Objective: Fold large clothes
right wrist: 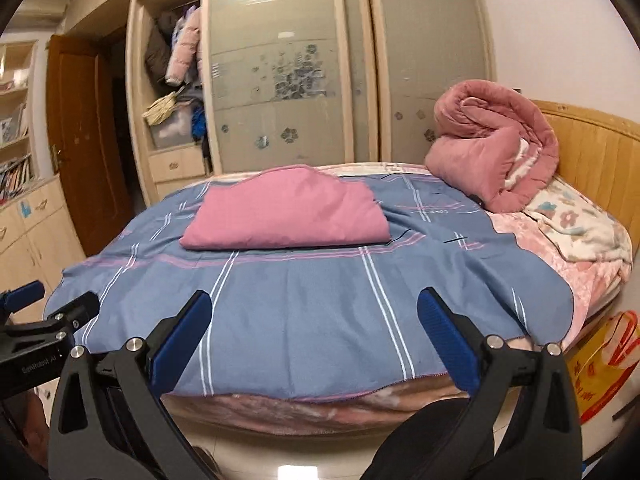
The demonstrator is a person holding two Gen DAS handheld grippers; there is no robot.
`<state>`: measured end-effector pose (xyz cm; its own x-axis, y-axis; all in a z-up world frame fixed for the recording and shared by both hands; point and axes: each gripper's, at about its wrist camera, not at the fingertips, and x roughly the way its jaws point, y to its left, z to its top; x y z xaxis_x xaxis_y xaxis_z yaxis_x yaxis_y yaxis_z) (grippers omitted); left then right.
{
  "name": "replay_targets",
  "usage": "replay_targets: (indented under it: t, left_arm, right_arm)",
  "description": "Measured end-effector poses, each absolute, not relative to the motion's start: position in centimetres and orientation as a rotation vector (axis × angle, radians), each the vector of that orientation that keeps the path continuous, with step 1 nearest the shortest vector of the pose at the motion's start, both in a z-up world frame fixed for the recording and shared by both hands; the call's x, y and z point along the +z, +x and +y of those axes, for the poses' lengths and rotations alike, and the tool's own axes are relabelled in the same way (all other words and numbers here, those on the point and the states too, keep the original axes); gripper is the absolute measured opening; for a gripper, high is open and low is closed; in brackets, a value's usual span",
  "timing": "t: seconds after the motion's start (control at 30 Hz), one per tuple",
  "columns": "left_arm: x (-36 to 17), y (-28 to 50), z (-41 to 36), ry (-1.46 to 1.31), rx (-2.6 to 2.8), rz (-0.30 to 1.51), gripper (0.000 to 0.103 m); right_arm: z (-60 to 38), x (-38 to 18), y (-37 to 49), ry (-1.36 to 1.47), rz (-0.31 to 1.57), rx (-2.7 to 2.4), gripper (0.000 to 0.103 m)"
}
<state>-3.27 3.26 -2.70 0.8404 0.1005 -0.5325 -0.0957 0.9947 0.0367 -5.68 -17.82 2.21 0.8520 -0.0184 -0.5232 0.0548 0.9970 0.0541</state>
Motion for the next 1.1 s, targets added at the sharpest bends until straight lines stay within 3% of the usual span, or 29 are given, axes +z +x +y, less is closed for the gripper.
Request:
replay_targets:
  t: [0.23,1.1]
  left_arm:
    - [-3.8,-2.9,3.2,-0.030,0.102,0.634,0.101]
    - [-4.0,-2.3,2.5,-0.014,0.076,0.632,0.101]
  right_arm:
    - [-17.2,1.2,-4.8,0.080,0.652,-0.003,0.102]
    - [-17.0,0.5,-4.4,0.071,0.677,-0.014,0.102]
